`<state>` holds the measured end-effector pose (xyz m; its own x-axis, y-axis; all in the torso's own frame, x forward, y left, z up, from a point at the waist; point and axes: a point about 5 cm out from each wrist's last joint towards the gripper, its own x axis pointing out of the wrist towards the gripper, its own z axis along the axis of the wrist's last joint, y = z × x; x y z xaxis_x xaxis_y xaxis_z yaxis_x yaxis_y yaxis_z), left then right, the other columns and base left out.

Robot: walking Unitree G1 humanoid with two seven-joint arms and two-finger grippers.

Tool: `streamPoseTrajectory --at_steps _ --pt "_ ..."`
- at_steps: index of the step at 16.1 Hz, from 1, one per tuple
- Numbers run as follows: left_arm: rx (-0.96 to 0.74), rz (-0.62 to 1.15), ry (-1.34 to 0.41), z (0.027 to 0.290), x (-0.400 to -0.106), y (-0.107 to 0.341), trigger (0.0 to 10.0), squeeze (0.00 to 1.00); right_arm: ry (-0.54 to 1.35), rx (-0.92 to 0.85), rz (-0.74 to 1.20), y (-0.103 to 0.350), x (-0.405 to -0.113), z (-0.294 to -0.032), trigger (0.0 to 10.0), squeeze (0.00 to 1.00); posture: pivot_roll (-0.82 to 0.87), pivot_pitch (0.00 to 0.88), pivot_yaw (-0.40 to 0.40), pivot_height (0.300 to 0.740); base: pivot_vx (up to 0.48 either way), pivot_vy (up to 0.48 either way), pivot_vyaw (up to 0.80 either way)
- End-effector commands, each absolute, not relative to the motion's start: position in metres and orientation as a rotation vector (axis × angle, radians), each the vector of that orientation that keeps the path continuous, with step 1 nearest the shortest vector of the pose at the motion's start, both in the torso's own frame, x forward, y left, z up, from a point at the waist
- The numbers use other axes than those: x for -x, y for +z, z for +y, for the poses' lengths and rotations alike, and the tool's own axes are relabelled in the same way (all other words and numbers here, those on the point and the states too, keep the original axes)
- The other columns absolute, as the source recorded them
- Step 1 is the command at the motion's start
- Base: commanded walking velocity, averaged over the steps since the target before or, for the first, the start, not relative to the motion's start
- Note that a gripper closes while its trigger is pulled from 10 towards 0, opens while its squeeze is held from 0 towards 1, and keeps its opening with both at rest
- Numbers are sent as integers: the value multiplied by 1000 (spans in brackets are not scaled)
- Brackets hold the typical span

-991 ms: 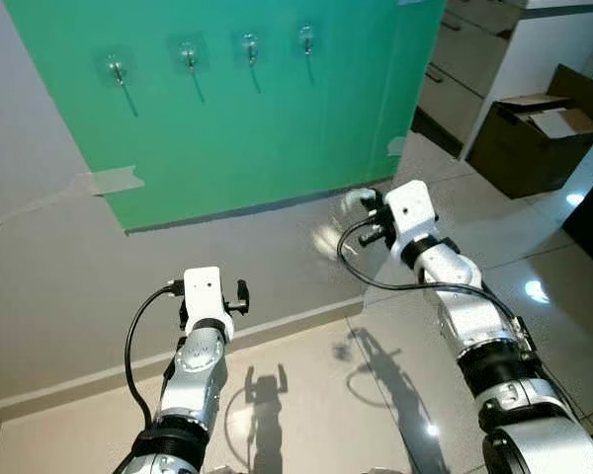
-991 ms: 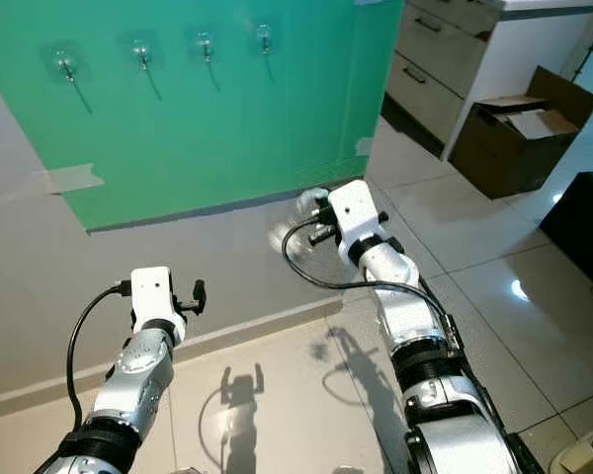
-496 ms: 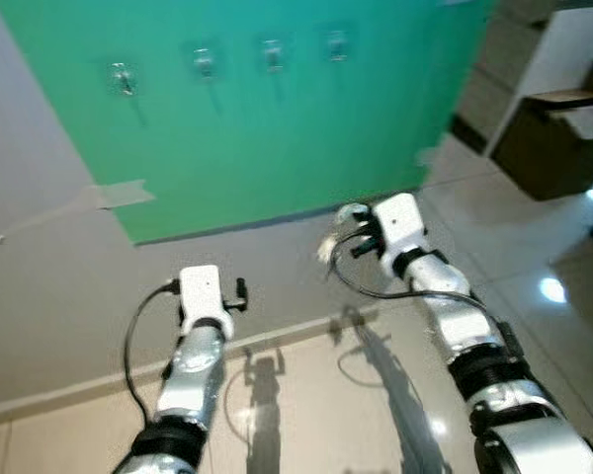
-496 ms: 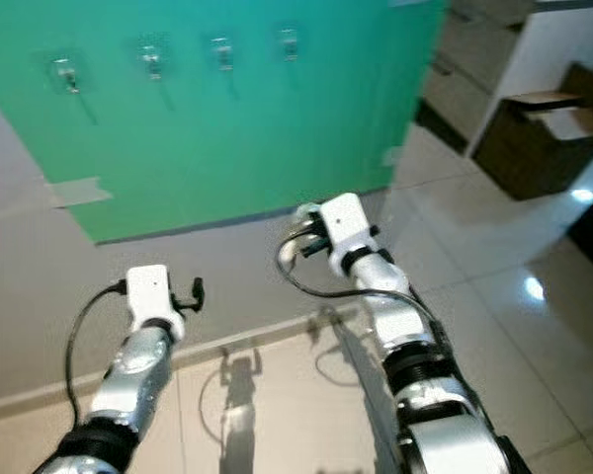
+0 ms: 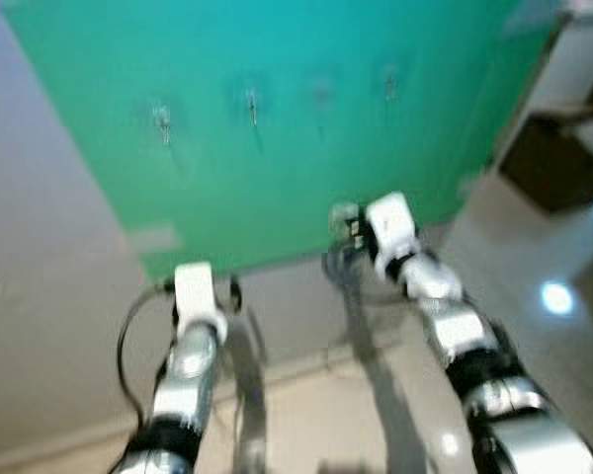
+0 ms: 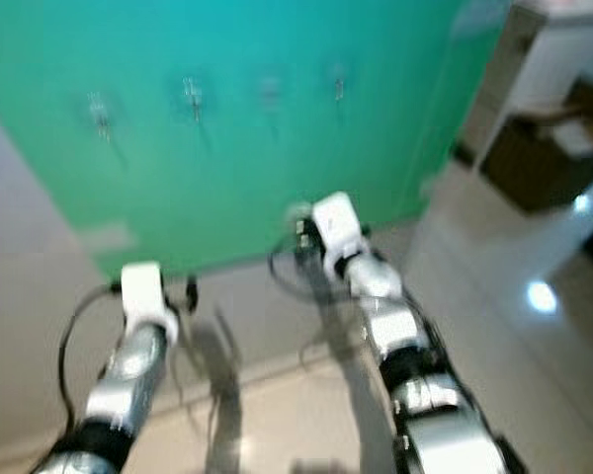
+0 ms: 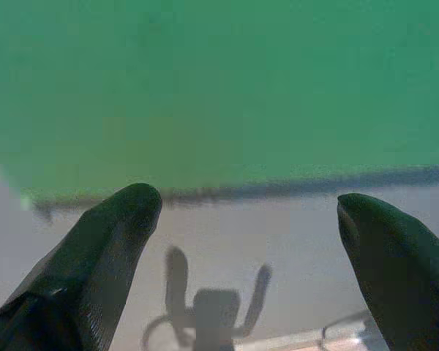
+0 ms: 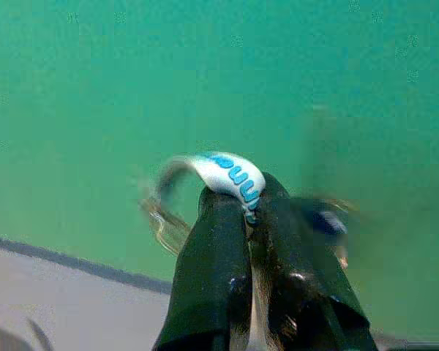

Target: Hang keys on a hook

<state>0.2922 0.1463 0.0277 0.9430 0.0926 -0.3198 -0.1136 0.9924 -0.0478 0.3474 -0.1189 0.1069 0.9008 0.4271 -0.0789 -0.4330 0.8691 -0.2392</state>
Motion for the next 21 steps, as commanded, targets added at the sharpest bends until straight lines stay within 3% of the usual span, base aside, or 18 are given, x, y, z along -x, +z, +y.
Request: streamPoseTrajectory --at_steps 1,9,13,21 --pt "63 319 70 136 -293 29 10000 0 429 274 0 114 -351 -128 0 0 -145 0 21 740 0 0 0" --pt "52 309 62 135 -298 32 10000 0 499 339 -172 191 -386 -115 0 0 -134 0 19 740 0 0 0" --pt "41 304 61 136 -298 33 10000 0 522 318 -140 186 -388 -108 0 0 -120 0 16 740 0 0 0" --pt "30 317 61 134 -299 32 10000 0 548 263 -54 152 -376 -99 0 0 -125 0 20 740 0 -465 0"
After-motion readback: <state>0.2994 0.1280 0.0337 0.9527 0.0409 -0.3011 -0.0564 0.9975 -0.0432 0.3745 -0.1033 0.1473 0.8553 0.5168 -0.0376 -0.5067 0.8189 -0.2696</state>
